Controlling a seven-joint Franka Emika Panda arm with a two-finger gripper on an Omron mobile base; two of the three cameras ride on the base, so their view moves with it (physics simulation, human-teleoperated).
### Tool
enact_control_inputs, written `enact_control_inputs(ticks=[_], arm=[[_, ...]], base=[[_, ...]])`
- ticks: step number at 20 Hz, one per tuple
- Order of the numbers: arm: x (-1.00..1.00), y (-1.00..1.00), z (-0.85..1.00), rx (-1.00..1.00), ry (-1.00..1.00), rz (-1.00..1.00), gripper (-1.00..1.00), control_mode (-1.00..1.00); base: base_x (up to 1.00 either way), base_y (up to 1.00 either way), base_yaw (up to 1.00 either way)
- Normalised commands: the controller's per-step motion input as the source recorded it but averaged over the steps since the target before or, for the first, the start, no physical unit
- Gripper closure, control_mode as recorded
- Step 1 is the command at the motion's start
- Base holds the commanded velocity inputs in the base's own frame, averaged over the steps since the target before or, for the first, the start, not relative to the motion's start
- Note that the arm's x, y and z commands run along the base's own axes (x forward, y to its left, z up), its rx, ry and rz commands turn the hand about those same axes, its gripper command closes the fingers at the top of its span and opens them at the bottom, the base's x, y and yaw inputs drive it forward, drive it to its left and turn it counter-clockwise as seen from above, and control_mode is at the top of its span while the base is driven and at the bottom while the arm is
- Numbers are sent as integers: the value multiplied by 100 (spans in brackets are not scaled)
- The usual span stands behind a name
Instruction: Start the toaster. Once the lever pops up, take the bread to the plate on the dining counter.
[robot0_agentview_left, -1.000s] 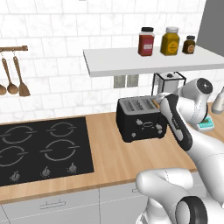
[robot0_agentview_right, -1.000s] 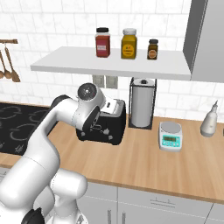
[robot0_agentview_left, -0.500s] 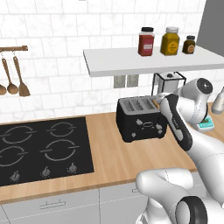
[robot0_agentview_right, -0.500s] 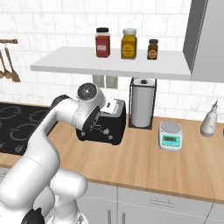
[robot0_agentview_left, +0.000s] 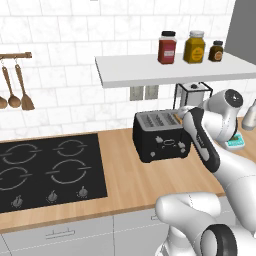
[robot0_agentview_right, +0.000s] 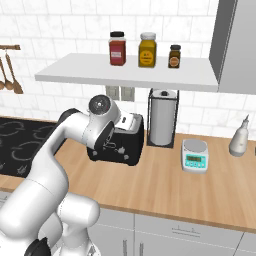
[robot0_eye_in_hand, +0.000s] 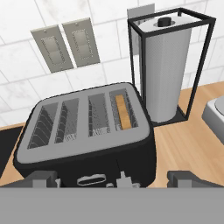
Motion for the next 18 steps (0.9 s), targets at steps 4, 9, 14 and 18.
enact_control_inputs(ticks=[4, 9, 14, 18], arm=[[0, 0, 0, 0, 0, 0, -100, -100], [0, 0, 0, 0, 0, 0, -100, -100], [0, 0, 0, 0, 0, 0, -100, -100], [0, 0, 0, 0, 0, 0, -100, -100]], base=[[0, 0, 0], [0, 0, 0], [0, 0, 0], [0, 0, 0]])
